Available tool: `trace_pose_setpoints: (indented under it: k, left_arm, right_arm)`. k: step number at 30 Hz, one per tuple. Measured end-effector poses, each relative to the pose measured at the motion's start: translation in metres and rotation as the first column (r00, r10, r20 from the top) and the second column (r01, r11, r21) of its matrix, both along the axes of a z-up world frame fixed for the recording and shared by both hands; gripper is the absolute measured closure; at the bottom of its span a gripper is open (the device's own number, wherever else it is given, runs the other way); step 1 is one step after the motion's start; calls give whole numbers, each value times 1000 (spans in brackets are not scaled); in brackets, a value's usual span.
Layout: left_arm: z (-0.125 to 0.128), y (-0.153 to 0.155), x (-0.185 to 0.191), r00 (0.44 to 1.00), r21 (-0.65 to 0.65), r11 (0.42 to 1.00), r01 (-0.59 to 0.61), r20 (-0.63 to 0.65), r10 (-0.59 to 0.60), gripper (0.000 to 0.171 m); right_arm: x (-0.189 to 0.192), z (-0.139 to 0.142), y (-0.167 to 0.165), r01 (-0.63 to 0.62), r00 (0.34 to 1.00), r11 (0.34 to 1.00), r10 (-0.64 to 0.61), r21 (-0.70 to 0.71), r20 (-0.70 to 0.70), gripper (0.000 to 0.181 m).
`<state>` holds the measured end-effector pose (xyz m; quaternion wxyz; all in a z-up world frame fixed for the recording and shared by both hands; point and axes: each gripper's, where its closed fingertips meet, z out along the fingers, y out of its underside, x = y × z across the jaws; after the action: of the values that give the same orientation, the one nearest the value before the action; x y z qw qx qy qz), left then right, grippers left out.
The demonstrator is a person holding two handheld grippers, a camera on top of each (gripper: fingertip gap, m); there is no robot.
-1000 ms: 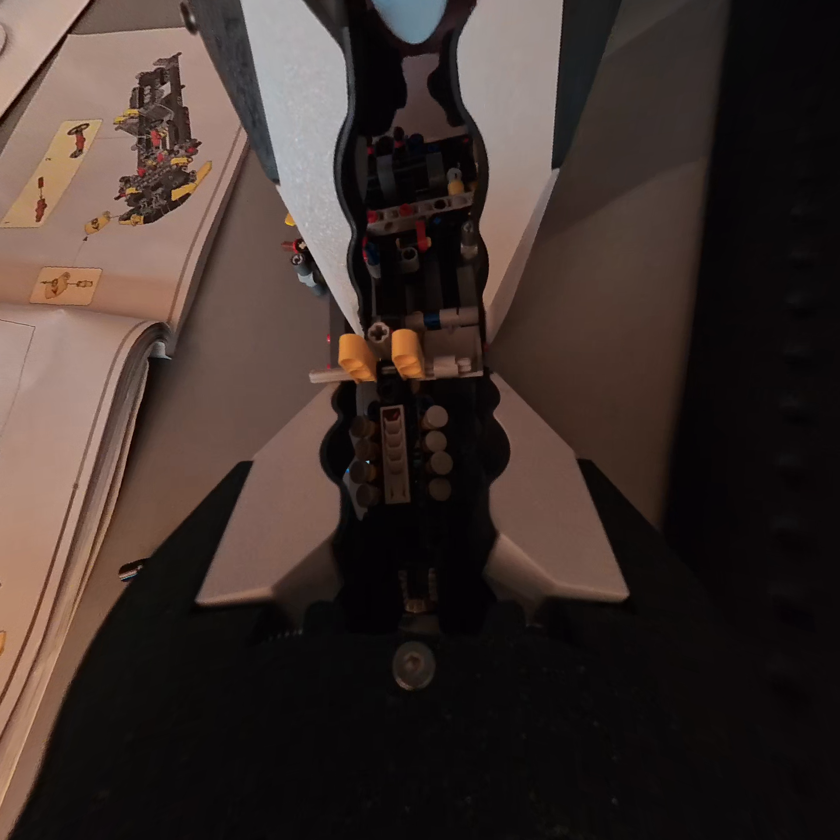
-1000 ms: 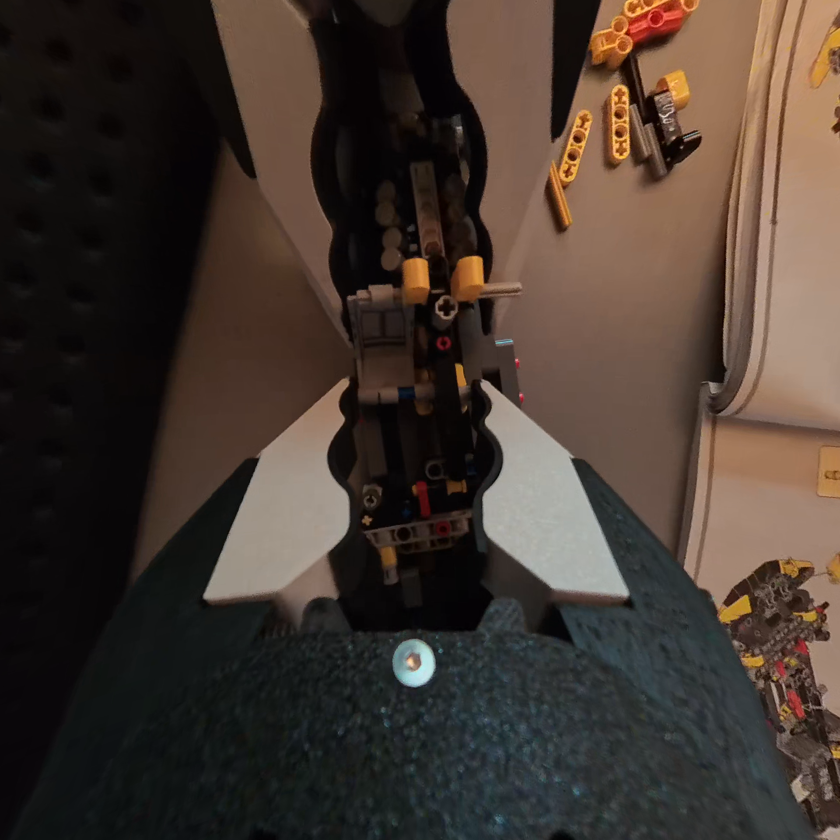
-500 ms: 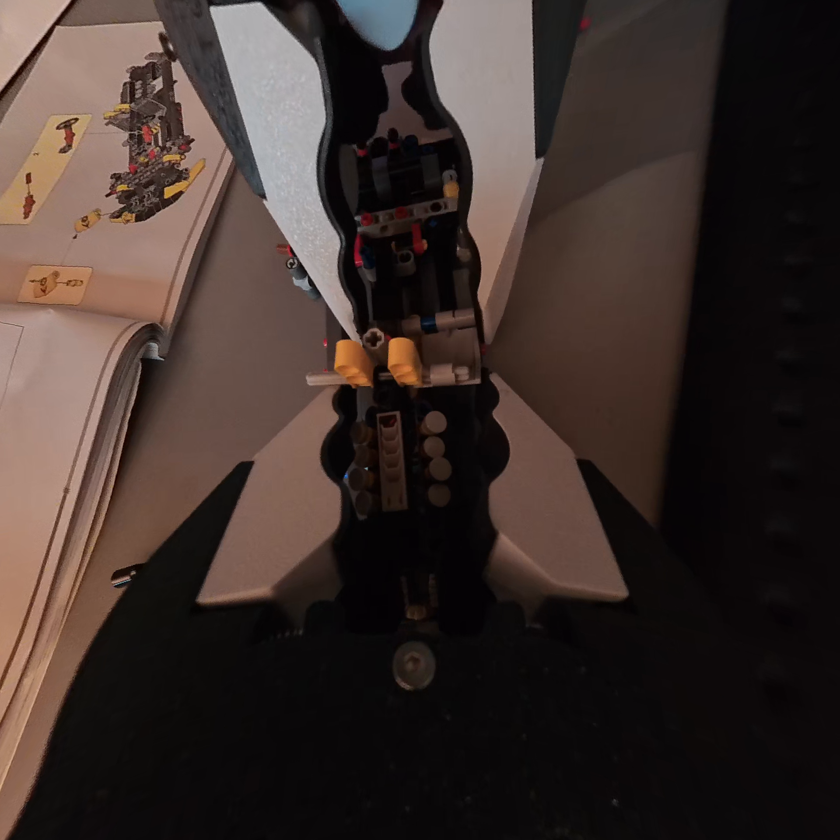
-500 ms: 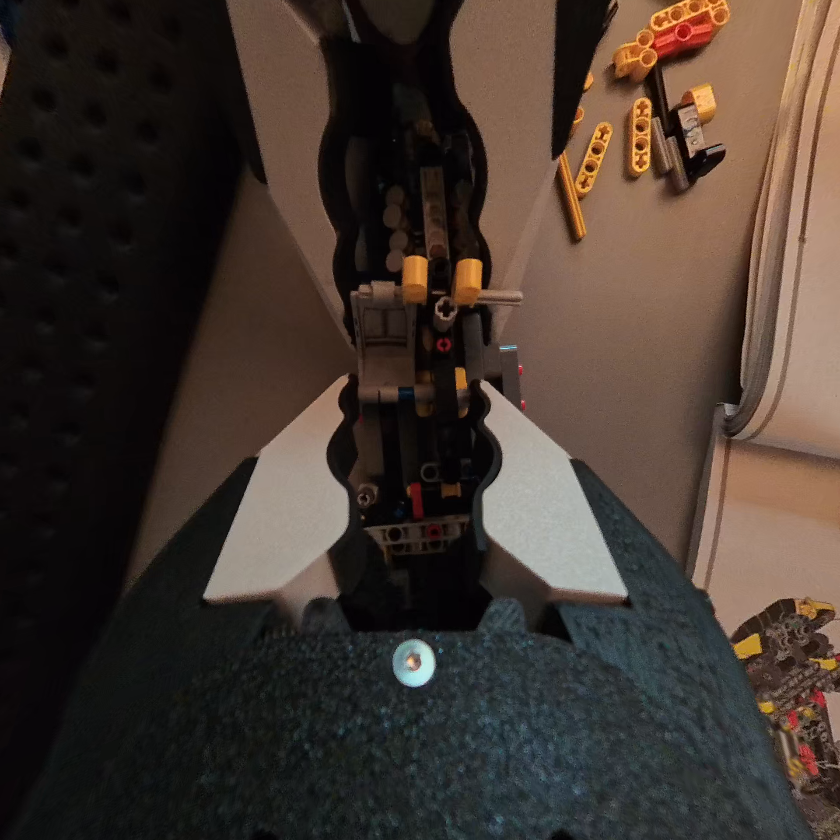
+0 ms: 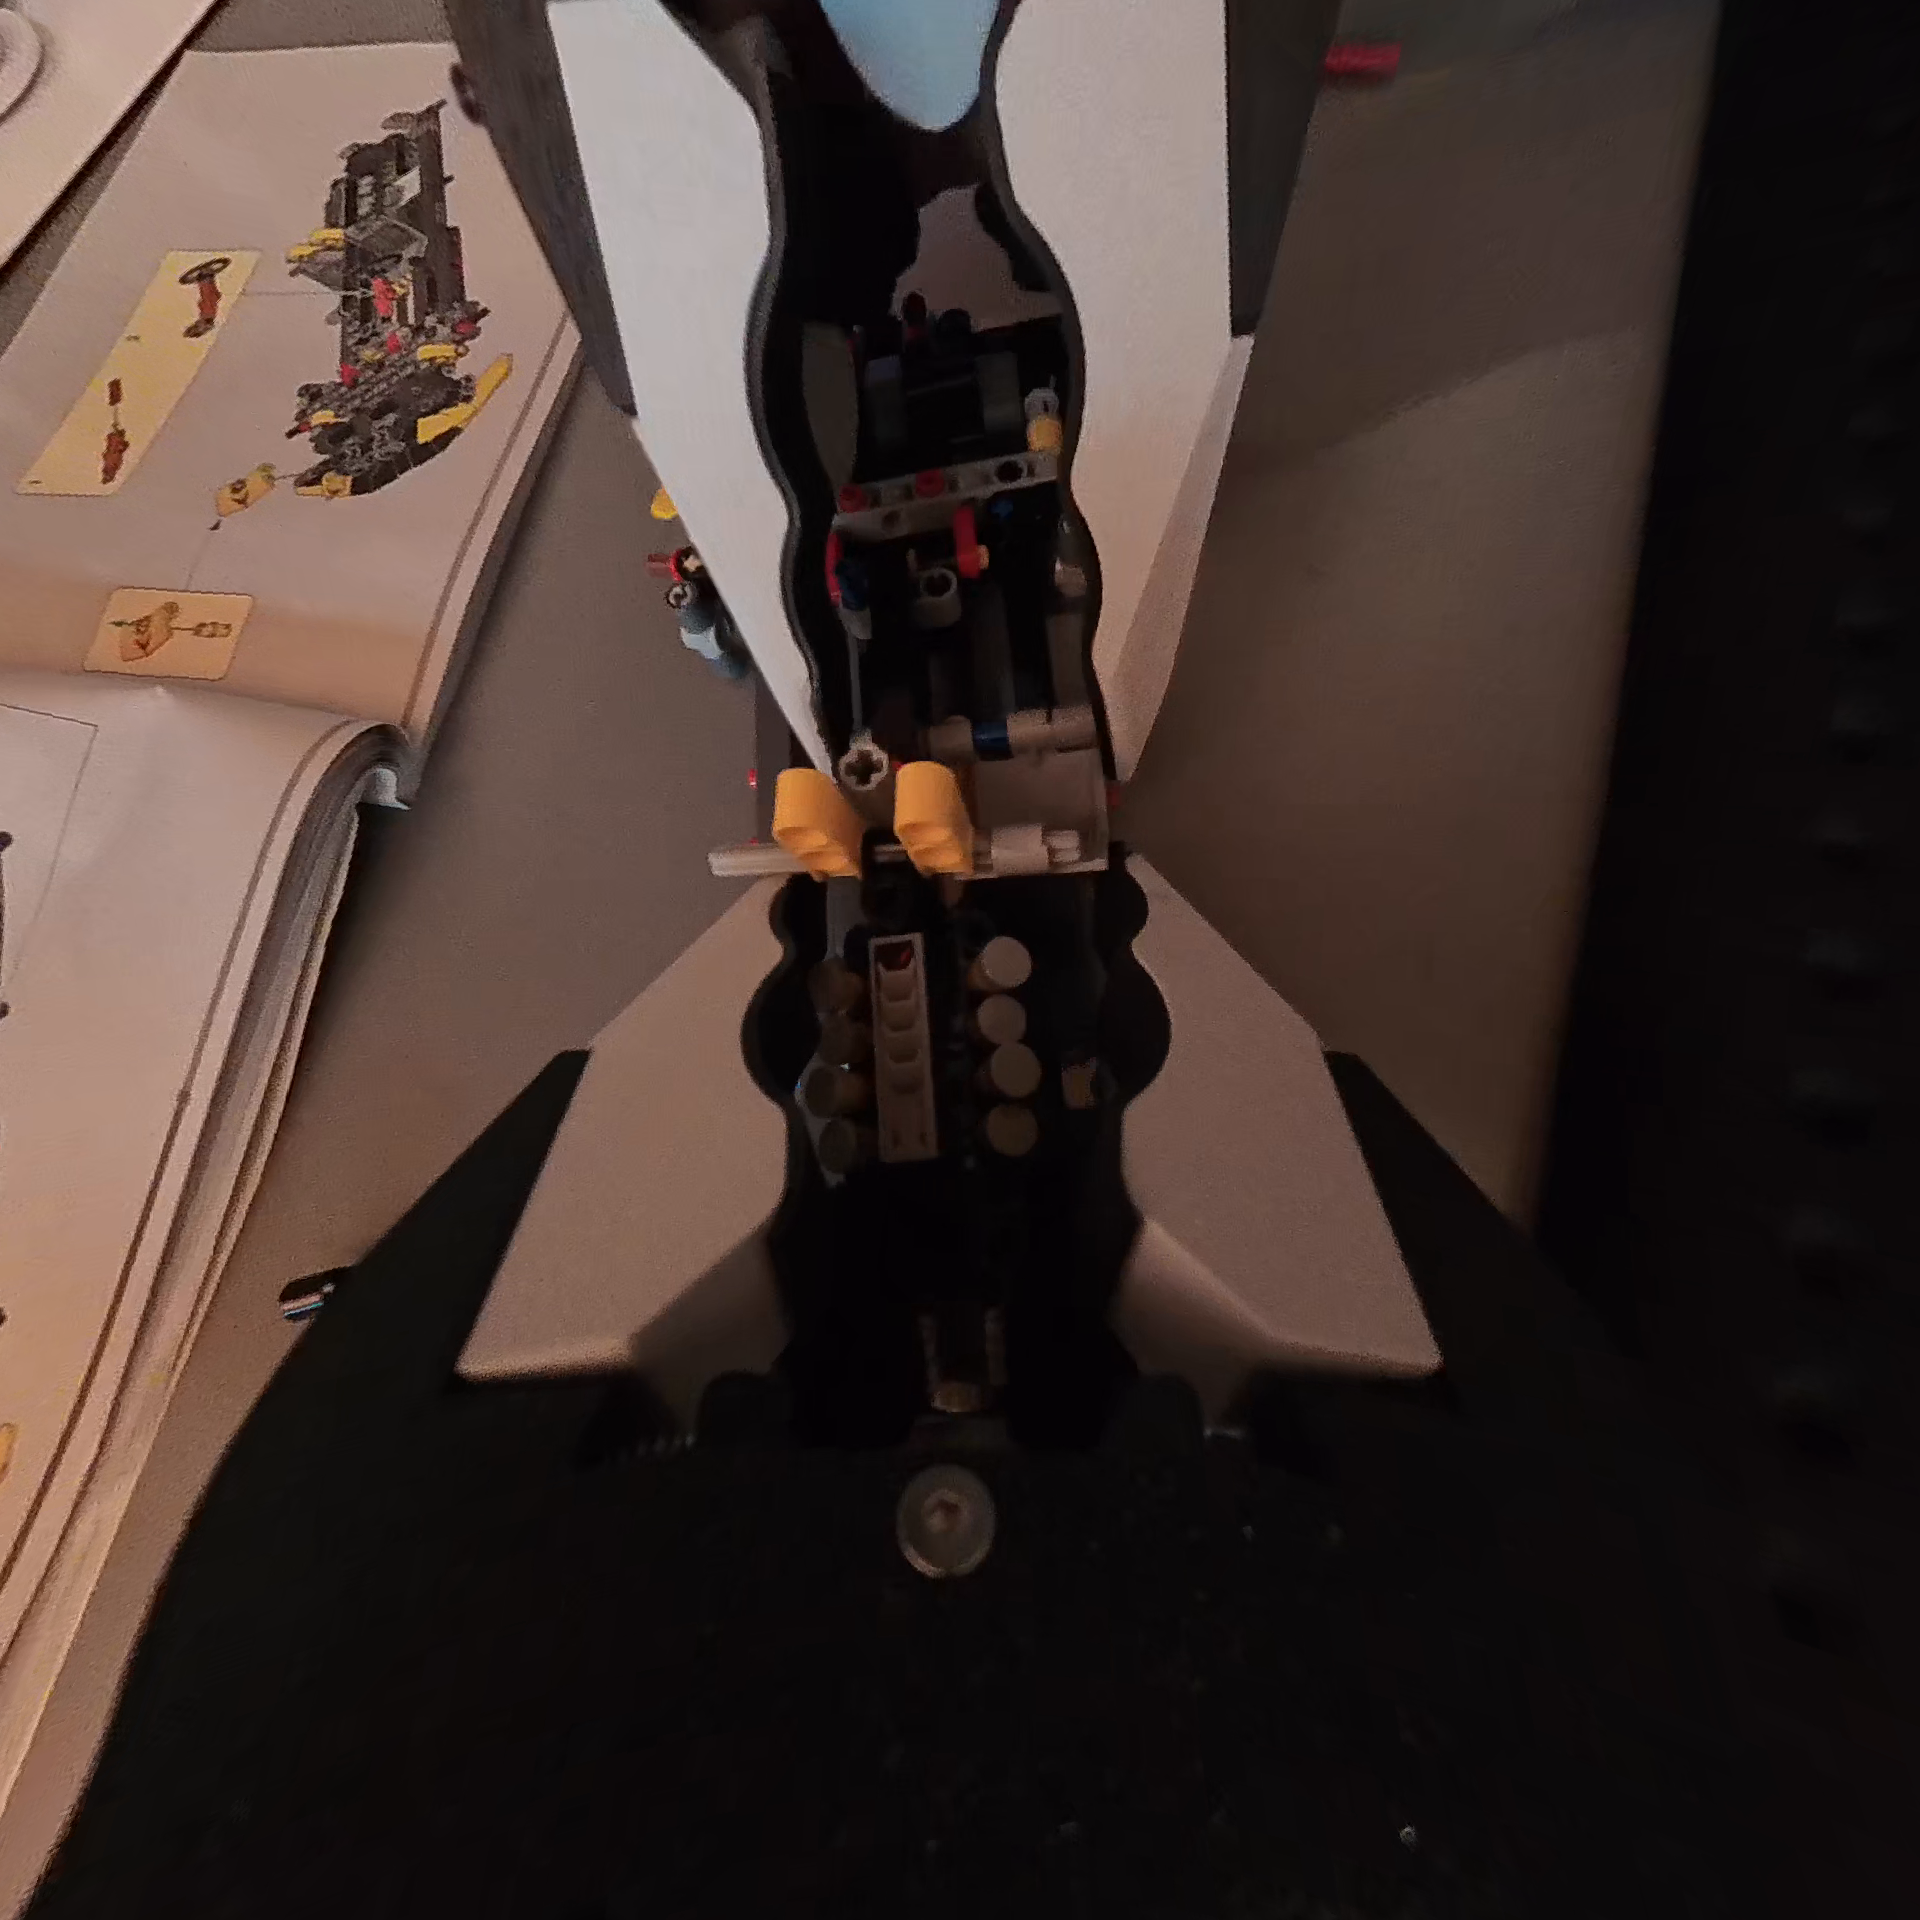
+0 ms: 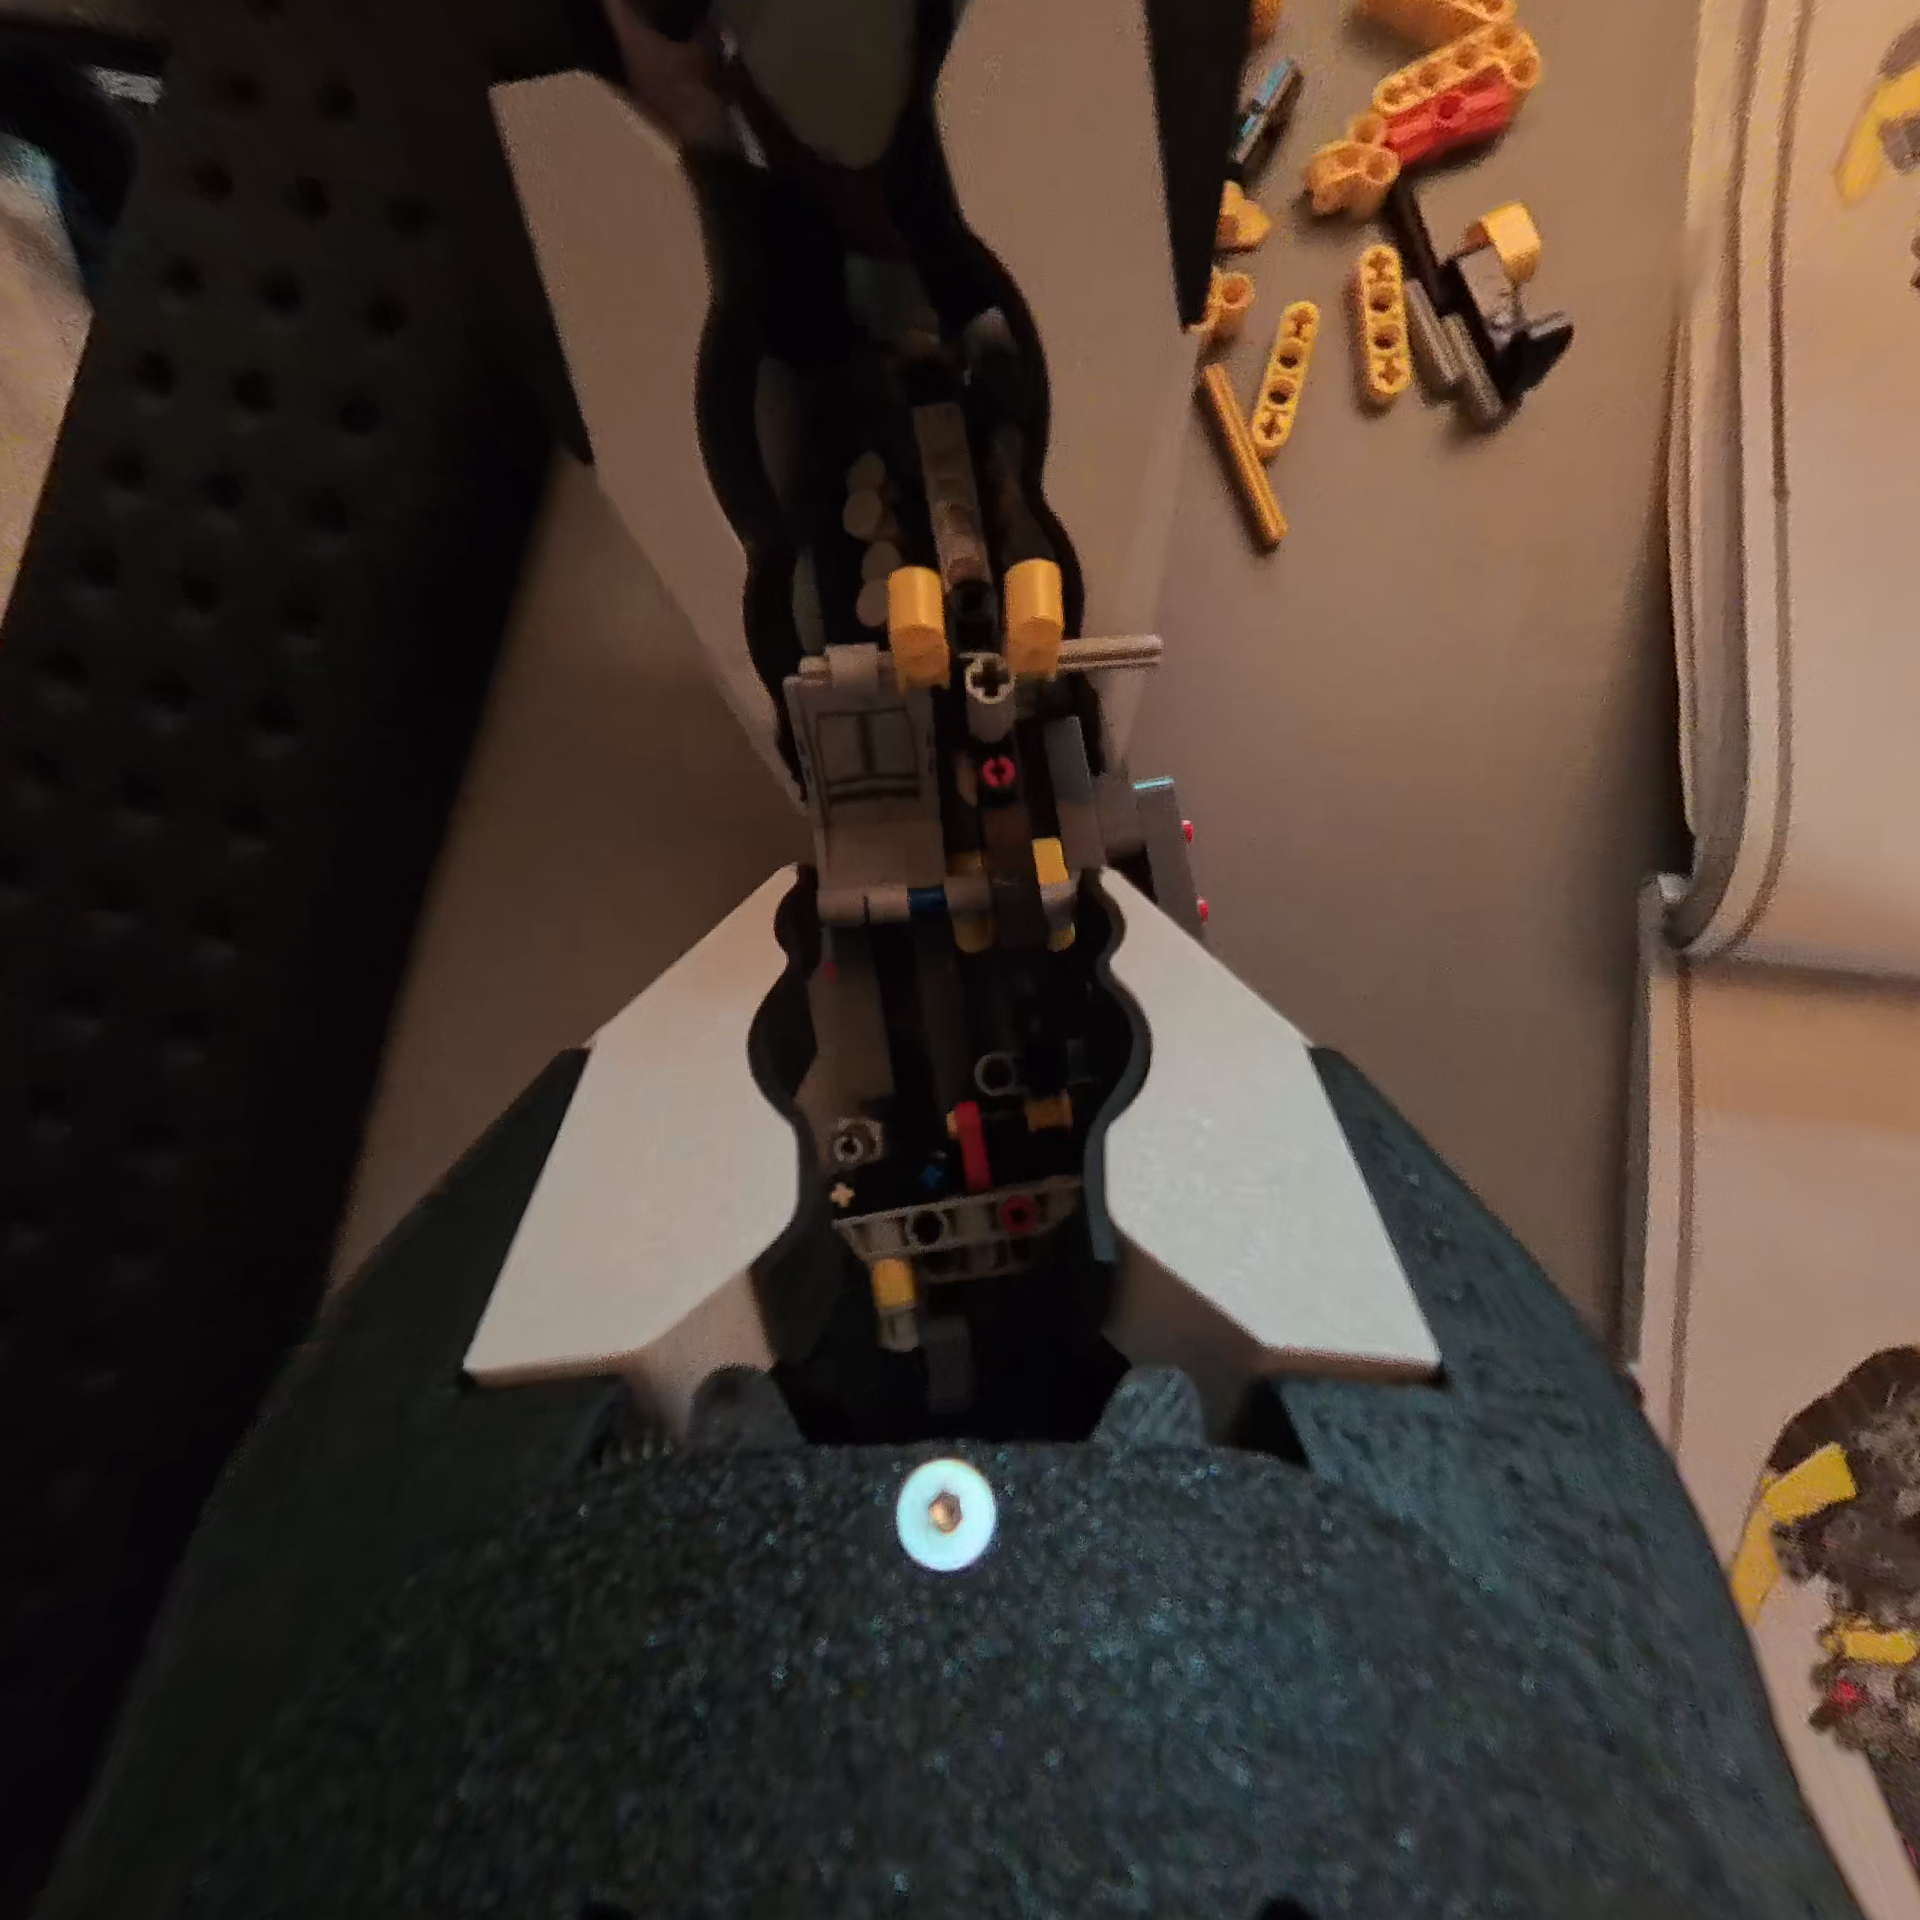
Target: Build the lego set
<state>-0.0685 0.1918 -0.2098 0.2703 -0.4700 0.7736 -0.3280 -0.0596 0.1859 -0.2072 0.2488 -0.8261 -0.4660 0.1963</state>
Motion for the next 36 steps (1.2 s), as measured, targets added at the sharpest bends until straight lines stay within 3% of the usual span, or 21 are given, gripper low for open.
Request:
trace_pose_setpoints:
  k: [2,6,9,12,18,27,35,36]
  left_arm:
    - [0,-1,0,1000,10,1000,4,7,-4,123]
    - [0,-1,0,1000,16,1000,3,10,-4,123]
    - [0,-1,0,1000,24,1000,5,15,-5,123]
    - [0,-1,0,1000,26,1000,4,16,-4,123]
    - [0,-1,0,1000,22,1000,4,12,-4,123]
    - [0,-2,0,1000,22,1000,9,9,-9,123]
    - [0,-3,1,1000,25,1000,11,15,-12,123]
    - [0,-3,1,1000,26,1000,10,16,-10,123]
  right_arm:
    - [2,4,0,71,997,997,-71,-4,4,130]
    - [13,15,7,379,924,925,-380,-30,-48,135]
    - [14,9,7,462,887,887,-462,-3,-22,142]
    - [13,2,9,460,887,887,-461,32,20,144]
    - [10,2,7,433,900,900,-435,-51,-21,153]
    - [8,2,6,417,906,908,-419,-46,-60,157]
    - [9,4,6,380,922,925,-380,-10,-73,156]
    - [7,8,5,361,928,933,-359,5,-97,148]
